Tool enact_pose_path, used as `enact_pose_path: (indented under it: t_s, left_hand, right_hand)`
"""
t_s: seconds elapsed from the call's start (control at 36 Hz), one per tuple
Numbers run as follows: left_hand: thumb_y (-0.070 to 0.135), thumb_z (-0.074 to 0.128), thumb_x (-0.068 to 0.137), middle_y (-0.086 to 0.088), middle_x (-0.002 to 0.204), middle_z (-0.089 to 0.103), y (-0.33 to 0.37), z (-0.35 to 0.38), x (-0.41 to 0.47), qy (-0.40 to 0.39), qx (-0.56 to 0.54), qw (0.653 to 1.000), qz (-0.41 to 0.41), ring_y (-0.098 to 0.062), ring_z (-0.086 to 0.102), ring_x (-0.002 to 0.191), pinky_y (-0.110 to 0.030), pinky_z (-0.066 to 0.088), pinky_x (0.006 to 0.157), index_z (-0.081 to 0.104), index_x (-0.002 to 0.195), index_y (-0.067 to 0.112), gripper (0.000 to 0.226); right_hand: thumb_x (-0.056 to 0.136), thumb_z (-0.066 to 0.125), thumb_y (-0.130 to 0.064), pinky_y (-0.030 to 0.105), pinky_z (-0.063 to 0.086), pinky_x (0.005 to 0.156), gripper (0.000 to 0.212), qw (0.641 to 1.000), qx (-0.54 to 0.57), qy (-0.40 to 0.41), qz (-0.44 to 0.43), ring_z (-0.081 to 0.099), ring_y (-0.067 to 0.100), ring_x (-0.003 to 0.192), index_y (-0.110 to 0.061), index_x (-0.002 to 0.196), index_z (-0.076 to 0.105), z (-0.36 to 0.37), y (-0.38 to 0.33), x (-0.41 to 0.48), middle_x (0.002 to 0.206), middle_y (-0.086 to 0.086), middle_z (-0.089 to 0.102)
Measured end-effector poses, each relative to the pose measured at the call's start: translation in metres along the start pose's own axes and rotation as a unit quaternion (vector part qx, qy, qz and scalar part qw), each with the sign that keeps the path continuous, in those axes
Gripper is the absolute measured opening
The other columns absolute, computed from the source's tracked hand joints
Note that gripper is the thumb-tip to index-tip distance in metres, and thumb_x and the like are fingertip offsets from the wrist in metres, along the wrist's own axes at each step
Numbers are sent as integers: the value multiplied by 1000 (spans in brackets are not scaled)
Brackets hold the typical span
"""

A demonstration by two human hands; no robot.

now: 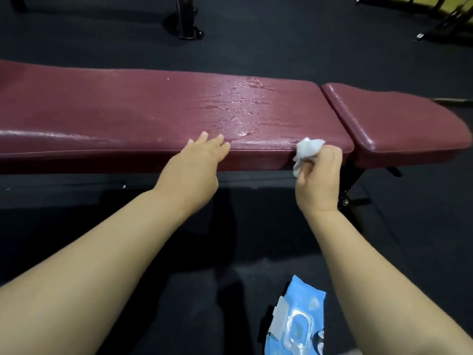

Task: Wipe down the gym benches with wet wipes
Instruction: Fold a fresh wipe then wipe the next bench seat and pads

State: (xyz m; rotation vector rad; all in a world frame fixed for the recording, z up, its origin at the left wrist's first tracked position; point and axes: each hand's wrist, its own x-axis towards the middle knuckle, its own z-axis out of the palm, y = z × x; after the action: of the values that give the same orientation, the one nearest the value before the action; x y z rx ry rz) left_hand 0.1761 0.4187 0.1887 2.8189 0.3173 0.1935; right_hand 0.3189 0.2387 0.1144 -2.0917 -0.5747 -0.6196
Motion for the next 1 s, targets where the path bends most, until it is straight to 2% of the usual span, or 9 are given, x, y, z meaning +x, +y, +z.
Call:
enact_pose_path:
  t_s: [0.08, 0.17, 0.31, 0.42, 0.56, 0.67, 0.75, 0.83, 1.0]
  left_hand:
    - [-15, 32, 84, 10, 158, 7, 23, 6, 11, -30, 2, 1000, -1, -20, 0, 146, -29, 5, 116, 19, 149, 23, 77]
    - [-13, 31, 85, 7, 158, 5, 38, 12, 17, -35, 35, 999, -1, -25, 0, 146, -35, 5, 117, 16, 150, 21, 75]
    - [-11, 33, 83, 3, 158, 7, 47, 18, 21, -21, 95, 995, -15, -27, 3, 145, -39, 12, 116, 14, 149, 18, 75]
    - [-13, 34, 81, 6, 158, 7, 51, 19, 22, -26, 90, 995, -42, -25, 1, 145, -40, 9, 116, 19, 148, 22, 78]
    - [-17, 34, 81, 10, 157, 11, 59, 19, 23, -4, 75, 993, -95, -23, 3, 145, -36, 13, 116, 26, 146, 27, 79]
    - [-15, 37, 83, 8, 156, 20, 74, 22, 25, 22, 57, 989, -134, -26, 9, 145, -40, 15, 115, 39, 141, 23, 69]
    - [-13, 39, 81, 0, 148, 38, 84, 19, 34, 33, 43, 985, -163, -30, 25, 140, -41, 28, 108, 52, 130, 19, 60]
    - [-10, 40, 75, -1, 137, 52, 103, 19, 47, 37, 9, 992, -118, -29, 46, 126, -39, 41, 100, 58, 124, 22, 62]
    - [-8, 42, 77, 6, 139, 50, 156, 28, 81, -8, -30, 999, -26, -21, 44, 129, -33, 37, 106, 56, 128, 26, 63]
  right_hand:
    - [78, 33, -12, 41, 46, 76, 25, 984, 18, 105, 143, 53, 34, 86, -17, 93, 52, -23, 16, 13, 106, 20, 49]
    - [83, 38, 2, 27, 34, 85, 23, 957, -33, 151, 247, 48, 33, 102, 4, 104, 47, -36, 28, 21, 118, 23, 43]
    - [79, 42, 4, 34, 33, 85, 14, 976, 8, 135, 173, 38, 27, 90, 11, 90, 48, -10, 11, 2, 104, 30, 43]
    - [77, 37, -7, 15, 35, 75, 27, 998, 59, 6, 21, 40, 16, 82, 7, 89, 57, 12, -10, -31, 96, 22, 46]
    - [77, 37, -8, 20, 38, 71, 25, 997, 70, -18, 6, 43, 16, 82, 8, 82, 56, 2, 5, -25, 94, 20, 48]
    - [73, 50, 9, 17, 29, 71, 6, 997, 54, 15, 54, 36, 13, 79, 7, 78, 51, -27, 29, -9, 88, 24, 47]
    - [78, 50, 5, 13, 29, 69, 5, 994, 47, 2, 95, 37, 9, 80, 4, 82, 53, -53, 48, 4, 93, 20, 49]
    - [82, 45, 0, 10, 36, 72, 19, 989, 51, 14, 139, 40, 5, 85, -6, 94, 57, -80, 63, 18, 100, 7, 48]
    - [85, 44, 4, 17, 38, 80, 40, 968, 11, 82, 235, 45, 12, 93, -13, 121, 51, -123, 94, 41, 111, -1, 34]
